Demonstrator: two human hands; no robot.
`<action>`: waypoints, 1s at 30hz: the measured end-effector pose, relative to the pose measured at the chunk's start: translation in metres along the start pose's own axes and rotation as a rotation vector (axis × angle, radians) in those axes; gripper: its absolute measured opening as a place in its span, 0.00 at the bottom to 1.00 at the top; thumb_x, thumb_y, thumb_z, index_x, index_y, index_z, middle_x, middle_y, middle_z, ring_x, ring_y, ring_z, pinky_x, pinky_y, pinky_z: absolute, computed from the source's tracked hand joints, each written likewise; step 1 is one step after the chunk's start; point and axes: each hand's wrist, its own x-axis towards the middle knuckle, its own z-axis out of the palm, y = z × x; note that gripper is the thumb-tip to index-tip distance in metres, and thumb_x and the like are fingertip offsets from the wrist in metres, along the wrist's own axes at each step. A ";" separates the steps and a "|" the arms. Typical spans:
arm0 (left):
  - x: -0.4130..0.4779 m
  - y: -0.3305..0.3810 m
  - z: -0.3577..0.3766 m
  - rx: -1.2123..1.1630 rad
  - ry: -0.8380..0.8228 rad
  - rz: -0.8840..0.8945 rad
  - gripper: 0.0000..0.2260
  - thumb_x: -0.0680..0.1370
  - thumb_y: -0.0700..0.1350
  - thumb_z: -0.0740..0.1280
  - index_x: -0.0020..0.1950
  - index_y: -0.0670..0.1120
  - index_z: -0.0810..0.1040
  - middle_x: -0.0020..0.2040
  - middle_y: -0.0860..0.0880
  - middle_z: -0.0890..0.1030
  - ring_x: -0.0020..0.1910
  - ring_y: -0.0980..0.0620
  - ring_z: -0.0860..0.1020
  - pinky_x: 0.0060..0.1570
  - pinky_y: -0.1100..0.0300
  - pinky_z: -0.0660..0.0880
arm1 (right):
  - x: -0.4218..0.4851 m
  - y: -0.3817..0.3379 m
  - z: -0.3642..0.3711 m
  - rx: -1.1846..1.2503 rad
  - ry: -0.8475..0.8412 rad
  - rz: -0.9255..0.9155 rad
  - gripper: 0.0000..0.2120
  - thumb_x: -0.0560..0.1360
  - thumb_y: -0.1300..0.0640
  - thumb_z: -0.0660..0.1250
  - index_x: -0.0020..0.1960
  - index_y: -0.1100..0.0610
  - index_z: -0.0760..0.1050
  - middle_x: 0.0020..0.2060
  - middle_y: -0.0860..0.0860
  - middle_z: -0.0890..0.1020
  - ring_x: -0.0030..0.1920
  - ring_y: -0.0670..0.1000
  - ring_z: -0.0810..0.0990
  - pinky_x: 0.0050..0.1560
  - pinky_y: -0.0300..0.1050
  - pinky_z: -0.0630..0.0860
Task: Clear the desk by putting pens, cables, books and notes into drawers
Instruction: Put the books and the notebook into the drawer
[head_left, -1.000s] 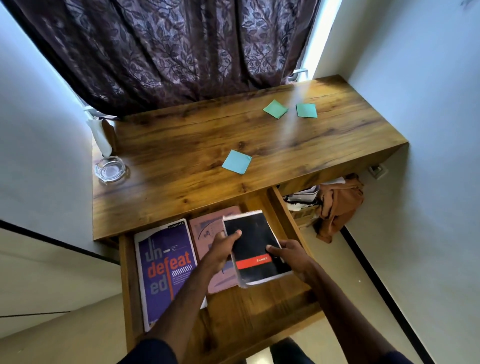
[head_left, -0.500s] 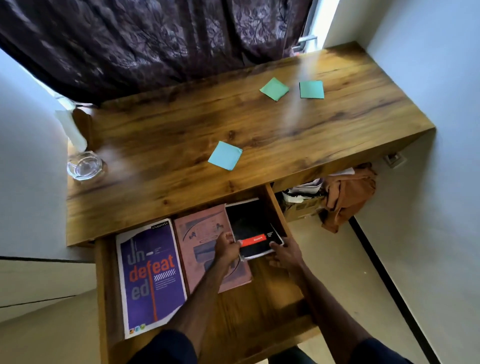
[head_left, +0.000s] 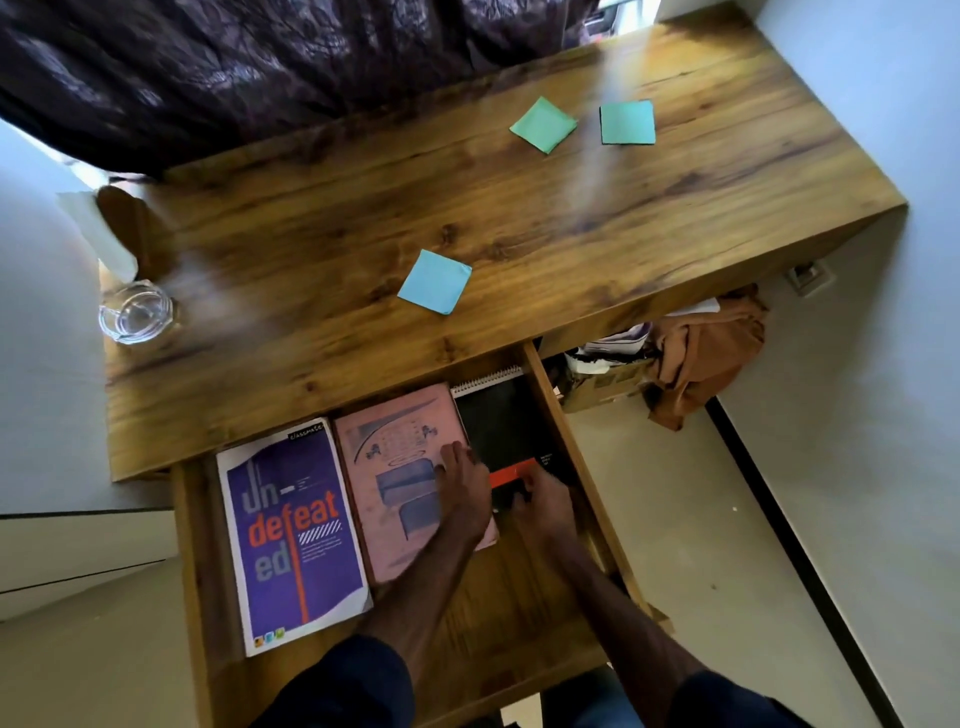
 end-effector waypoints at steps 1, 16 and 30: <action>0.002 0.001 -0.002 0.061 0.010 0.000 0.13 0.83 0.43 0.63 0.66 0.41 0.77 0.70 0.38 0.70 0.70 0.40 0.66 0.66 0.50 0.71 | 0.005 -0.002 -0.001 -0.072 0.003 -0.079 0.20 0.77 0.62 0.69 0.68 0.55 0.73 0.64 0.53 0.79 0.63 0.52 0.78 0.62 0.45 0.78; 0.026 -0.024 -0.021 0.080 0.075 0.142 0.17 0.80 0.39 0.65 0.69 0.42 0.73 0.70 0.41 0.69 0.67 0.43 0.69 0.64 0.50 0.73 | 0.051 -0.032 -0.011 -0.509 -0.190 -0.275 0.26 0.78 0.60 0.68 0.75 0.55 0.66 0.74 0.55 0.70 0.71 0.55 0.73 0.64 0.50 0.79; 0.078 -0.124 -0.116 0.027 0.303 0.085 0.31 0.83 0.54 0.58 0.81 0.39 0.55 0.81 0.36 0.55 0.81 0.38 0.54 0.78 0.45 0.60 | 0.148 -0.199 -0.062 -0.502 0.045 -0.697 0.47 0.76 0.39 0.68 0.81 0.61 0.50 0.82 0.58 0.50 0.82 0.57 0.47 0.80 0.57 0.49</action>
